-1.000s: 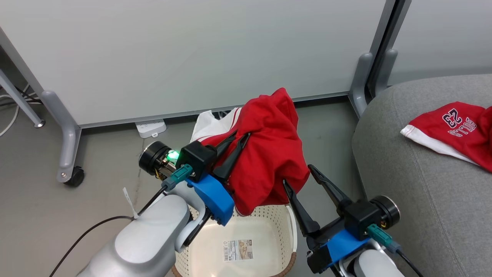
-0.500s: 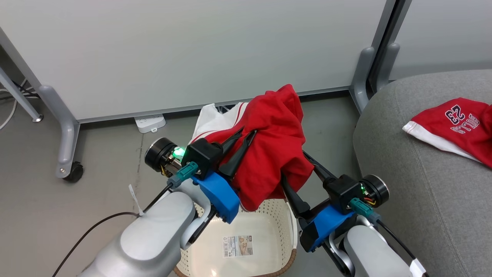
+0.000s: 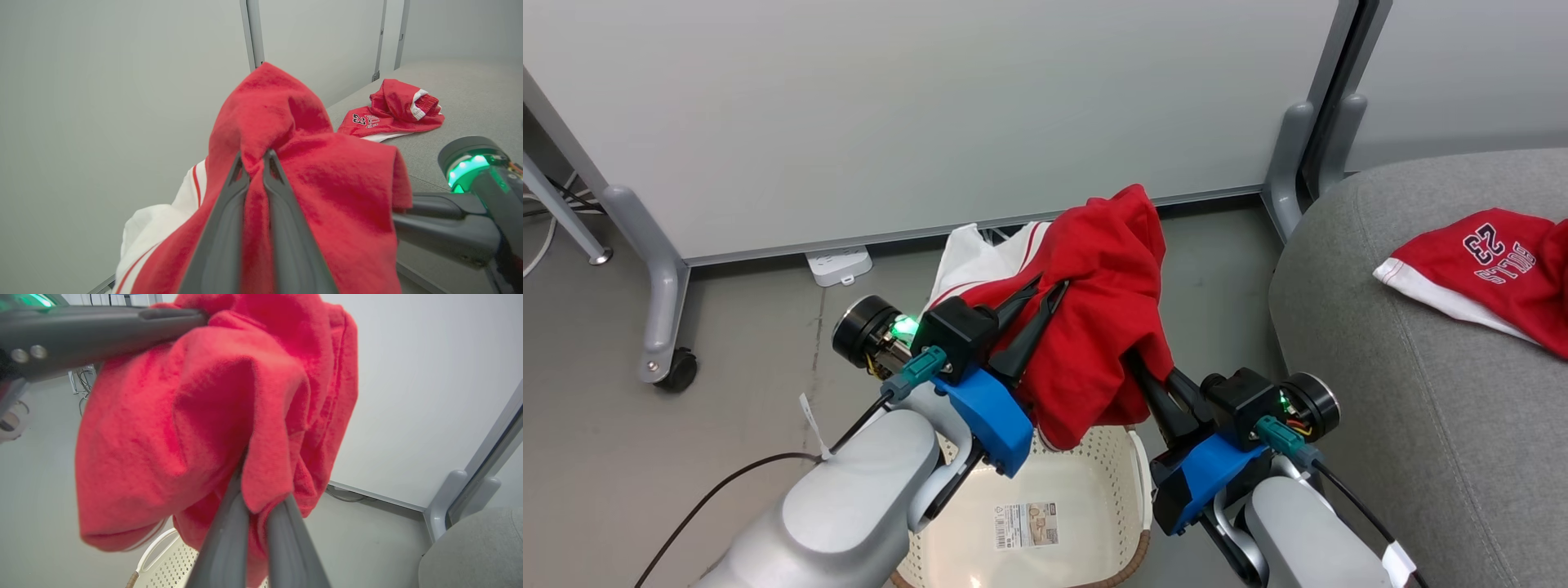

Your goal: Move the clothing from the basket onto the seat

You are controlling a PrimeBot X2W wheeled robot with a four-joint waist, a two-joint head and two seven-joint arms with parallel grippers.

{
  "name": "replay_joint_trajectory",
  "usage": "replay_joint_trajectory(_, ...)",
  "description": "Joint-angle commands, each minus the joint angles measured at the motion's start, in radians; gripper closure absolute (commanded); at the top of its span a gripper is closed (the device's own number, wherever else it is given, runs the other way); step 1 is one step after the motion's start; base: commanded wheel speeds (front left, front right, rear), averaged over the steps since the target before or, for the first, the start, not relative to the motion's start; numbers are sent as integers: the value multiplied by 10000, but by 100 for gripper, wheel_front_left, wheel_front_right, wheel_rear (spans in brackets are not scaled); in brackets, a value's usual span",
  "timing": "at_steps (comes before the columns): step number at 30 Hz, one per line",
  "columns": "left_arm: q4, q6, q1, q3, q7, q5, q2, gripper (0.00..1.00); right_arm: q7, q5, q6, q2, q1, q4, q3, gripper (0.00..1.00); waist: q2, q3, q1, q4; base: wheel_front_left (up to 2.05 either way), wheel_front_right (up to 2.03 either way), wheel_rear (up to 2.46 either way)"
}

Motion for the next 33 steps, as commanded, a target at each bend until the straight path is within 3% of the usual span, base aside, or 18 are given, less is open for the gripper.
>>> replay_joint_trajectory(1, 26, -24, -15, 1, -80, -57, 29, 100, -3, 59, -9, 55, -31, 11, 9, 100, -1, -11, -1, -17, 0, 0, 0)
replay_joint_trajectory(10, 91, -19, 93, -40, -92, -88, 15, 100, -3, 71, -7, 73, 138, -48, 26, 100, -1, -121, -1, -67, 0, 0, 0)
replay_joint_trajectory(11, 98, 4, 94, -33, -94, -91, 12, 0, -3, 75, -9, 74, 156, -49, 29, 100, -1, -130, -1, -74, 0, 0, 0)
replay_joint_trajectory(24, 102, 116, -48, -27, -105, -97, 32, 0, -5, 146, -9, 14, 193, -128, -189, 100, -1, -2, -1, -148, 0, 0, 0)
replay_joint_trajectory(33, 78, 163, -14, -48, -119, -128, 109, 0, -4, 141, -7, -28, 96, -260, -578, 100, -1, 205, -1, -603, 0, 0, 0)
